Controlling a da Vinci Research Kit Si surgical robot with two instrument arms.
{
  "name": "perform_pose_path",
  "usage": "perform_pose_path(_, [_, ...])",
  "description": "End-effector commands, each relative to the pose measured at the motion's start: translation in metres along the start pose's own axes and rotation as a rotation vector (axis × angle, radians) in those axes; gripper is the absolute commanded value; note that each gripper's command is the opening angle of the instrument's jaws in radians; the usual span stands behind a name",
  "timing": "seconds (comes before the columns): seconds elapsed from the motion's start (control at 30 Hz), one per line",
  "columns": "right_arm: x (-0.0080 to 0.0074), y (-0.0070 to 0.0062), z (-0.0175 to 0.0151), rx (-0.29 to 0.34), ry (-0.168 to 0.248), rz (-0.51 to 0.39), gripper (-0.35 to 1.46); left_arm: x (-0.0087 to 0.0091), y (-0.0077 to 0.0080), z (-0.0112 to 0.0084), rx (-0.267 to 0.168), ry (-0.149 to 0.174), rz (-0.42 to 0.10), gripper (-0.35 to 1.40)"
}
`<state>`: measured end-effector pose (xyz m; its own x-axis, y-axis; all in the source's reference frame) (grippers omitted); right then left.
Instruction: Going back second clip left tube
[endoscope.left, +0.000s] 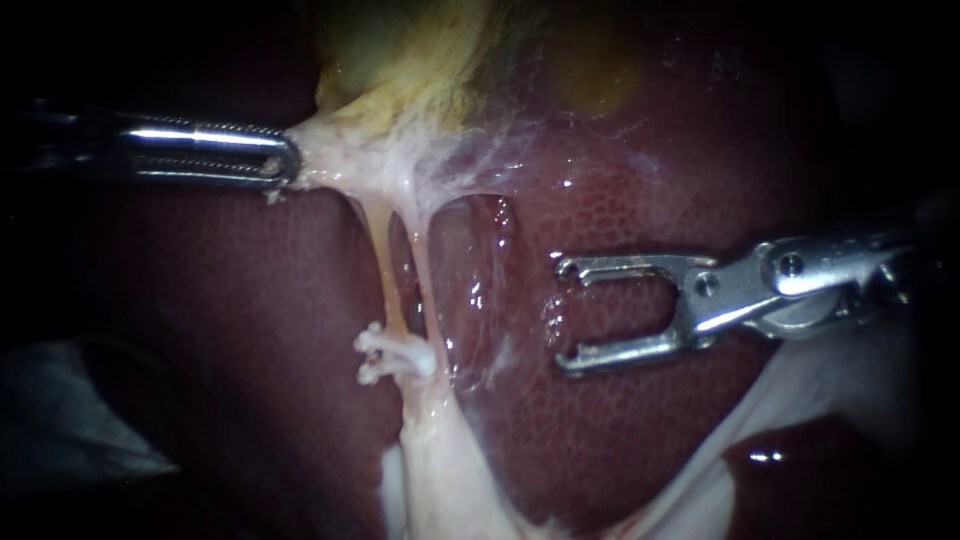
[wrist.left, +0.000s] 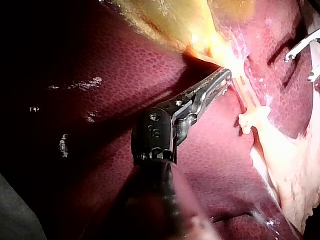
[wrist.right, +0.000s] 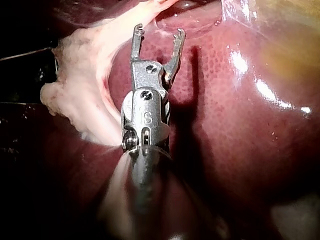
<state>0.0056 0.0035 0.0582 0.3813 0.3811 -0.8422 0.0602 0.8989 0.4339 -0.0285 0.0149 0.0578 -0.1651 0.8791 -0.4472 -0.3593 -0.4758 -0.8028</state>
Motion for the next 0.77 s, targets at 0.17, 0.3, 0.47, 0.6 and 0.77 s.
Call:
perform_pose_path(0.17, [-0.0001, 0.0, -0.0007, 0.002, 0.0, 0.001, 0.5, -0.0016, -0.0011, 0.0021, 0.005, 0.003, 0.011, -0.35])
perform_pose_path(0.3, [-0.0001, 0.0, -0.0011, 0.001, 0.0, -0.003, 0.5, -0.0024, -0.0016, 0.0039, -0.002, -0.002, 0.017, -0.35])
perform_pose_path(0.47, [-0.0001, 0.0, -0.0015, 0.002, 0.0, -0.002, 0.5, -0.0027, -0.0019, 0.0051, -0.006, -0.009, 0.019, -0.35])
perform_pose_path(0.6, [-0.0001, 0.0, -0.0017, 0.002, 0.0, -0.001, 0.5, -0.0027, -0.0018, 0.0053, -0.005, -0.009, 0.019, -0.35])
perform_pose_path(0.77, [0.0, -0.0001, -0.0015, -0.001, -0.001, -0.002, 0.5, -0.0026, -0.0019, 0.0051, -0.007, -0.01, 0.019, -0.35])
